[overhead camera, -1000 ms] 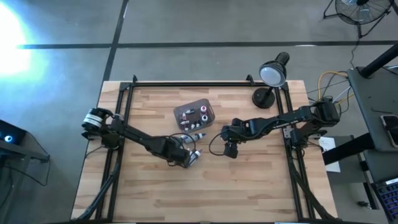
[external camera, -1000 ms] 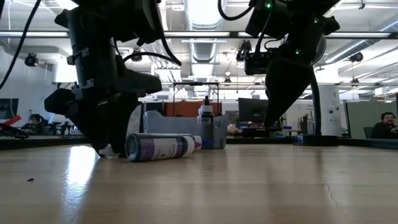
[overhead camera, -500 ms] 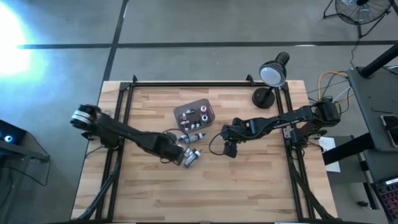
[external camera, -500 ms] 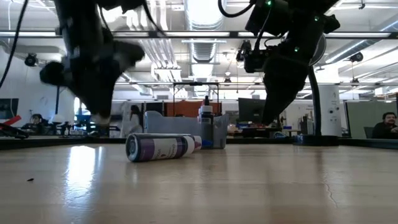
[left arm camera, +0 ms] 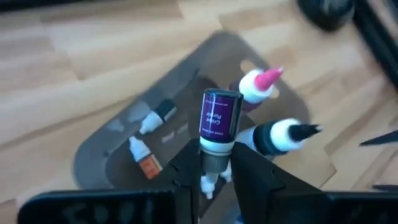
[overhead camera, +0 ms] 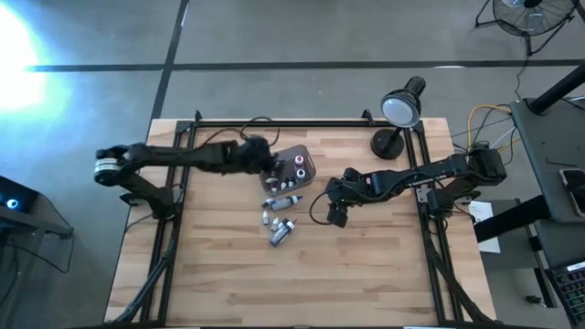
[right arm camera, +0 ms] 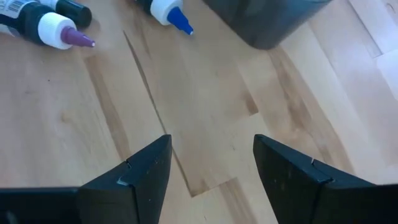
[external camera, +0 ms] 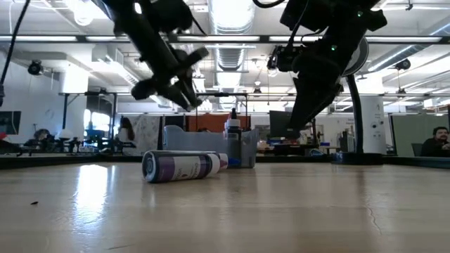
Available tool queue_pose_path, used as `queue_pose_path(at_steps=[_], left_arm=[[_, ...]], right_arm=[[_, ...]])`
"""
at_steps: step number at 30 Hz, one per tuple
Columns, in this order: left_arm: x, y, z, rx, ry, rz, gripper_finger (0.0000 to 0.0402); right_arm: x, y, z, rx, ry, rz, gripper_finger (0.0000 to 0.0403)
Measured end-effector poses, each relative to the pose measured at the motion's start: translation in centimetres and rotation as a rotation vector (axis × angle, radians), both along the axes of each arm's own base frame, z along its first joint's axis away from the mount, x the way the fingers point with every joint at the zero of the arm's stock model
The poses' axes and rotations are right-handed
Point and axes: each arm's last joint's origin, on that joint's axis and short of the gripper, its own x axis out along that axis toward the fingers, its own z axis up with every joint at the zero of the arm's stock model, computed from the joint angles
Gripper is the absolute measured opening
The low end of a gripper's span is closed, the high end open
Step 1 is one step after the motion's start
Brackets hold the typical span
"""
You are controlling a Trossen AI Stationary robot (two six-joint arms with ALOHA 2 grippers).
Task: Pick & Place food coloring
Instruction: Put the small purple food coloring bottle into the gray bin, then put the small light blue food coloring bottle into the gray bin
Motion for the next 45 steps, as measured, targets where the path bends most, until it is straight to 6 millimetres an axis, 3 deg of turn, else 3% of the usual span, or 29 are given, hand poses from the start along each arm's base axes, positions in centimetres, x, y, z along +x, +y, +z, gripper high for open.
queue_pose_path(at_steps=[3, 7, 14, 19, 25, 34, 45], left_arm=[[0.3, 0.7, -0.8, -0.041, 0.055, -0.061, 0.0082], [0.0, -0.2, -1.0, -0.087, 0.1, -0.097, 0.0139], [-2.1, -4.6, 1.4, -0.116, 0.098, -0.195, 0.02], [-3.3, -8.4, -0.9, -0.28, 0.228, -0.079, 0.0202], [-2.0, -11.4, -4.3, -0.421, 0.174, 0.117, 0.0202], [-0.1, -11.7, -7.7, -0.45, 0.193, 0.241, 0.0202], [1.0, -11.3, -9.6, -0.44, 0.2, 0.266, 0.0202]], right_arm=[[-0.1, 0.0, -0.1, 0.018, 0.005, -0.034, 0.0219], [-0.2, 0.0, -0.1, 0.033, 0.005, -0.063, 0.0219], [-0.2, 0.0, -0.1, 0.009, 0.018, -0.018, 0.0219], [-0.2, -0.2, -0.1, 0.006, 0.013, -0.018, 0.0219], [-0.1, -0.5, 0.0, -0.019, 0.003, -0.041, 0.0219], [-0.1, -0.5, 0.0, -0.04, 0.002, -0.051, 0.0219], [-0.1, -0.6, 0.0, -0.063, 0.001, -0.064, 0.0219]])
